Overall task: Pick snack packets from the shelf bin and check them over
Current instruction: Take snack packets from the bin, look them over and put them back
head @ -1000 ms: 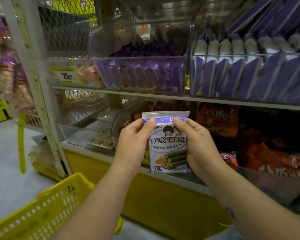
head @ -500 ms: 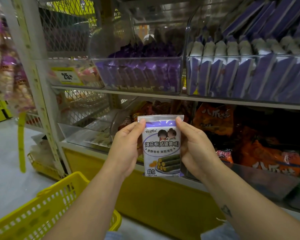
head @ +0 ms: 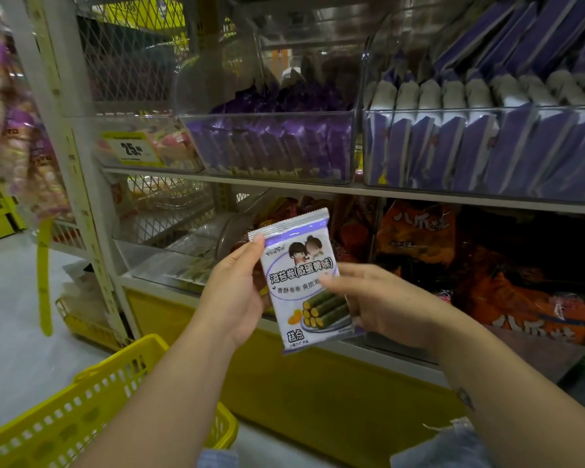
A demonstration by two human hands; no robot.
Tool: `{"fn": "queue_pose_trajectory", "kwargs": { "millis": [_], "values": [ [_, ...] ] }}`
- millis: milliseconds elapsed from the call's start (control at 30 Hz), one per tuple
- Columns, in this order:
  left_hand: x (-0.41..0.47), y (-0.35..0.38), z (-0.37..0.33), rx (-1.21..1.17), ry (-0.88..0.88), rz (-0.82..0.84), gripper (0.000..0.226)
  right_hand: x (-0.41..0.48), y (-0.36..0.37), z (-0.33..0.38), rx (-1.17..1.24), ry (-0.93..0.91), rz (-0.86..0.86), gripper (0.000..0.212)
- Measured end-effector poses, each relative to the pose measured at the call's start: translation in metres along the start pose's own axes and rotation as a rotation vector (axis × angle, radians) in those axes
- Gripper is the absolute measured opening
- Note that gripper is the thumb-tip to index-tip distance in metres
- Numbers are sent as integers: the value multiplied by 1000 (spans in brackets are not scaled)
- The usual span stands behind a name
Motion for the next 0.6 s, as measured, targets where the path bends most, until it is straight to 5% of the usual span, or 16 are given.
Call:
{"fn": "queue_pose_trajectory", "kwargs": {
  "millis": [100, 300, 500, 600],
  "values": [
    [3, -7, 3, -60, -105, 12, 32, -2, 3, -4, 124, 86, 28, 33],
    [-4, -10, 10, -15, -378, 348, 40, -4, -4, -3, 326, 78, -10, 33],
    [-7, -6, 9, -63, -374, 460, 44, -4, -6, -3, 343, 50, -15, 27],
    [-6, -4, 4, 109, -214, 297, 54, 1, -5, 0, 224, -52, -104, 24]
  ]
}}
Point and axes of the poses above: each hand's wrist, its own x-axis towards the middle knuckle, its own y-axis out of the palm, z = x × y, the point moved 4 cm from there along x, towards the middle knuckle, and after that the axes turned 8 degrees about z, right-handed, at the moved point
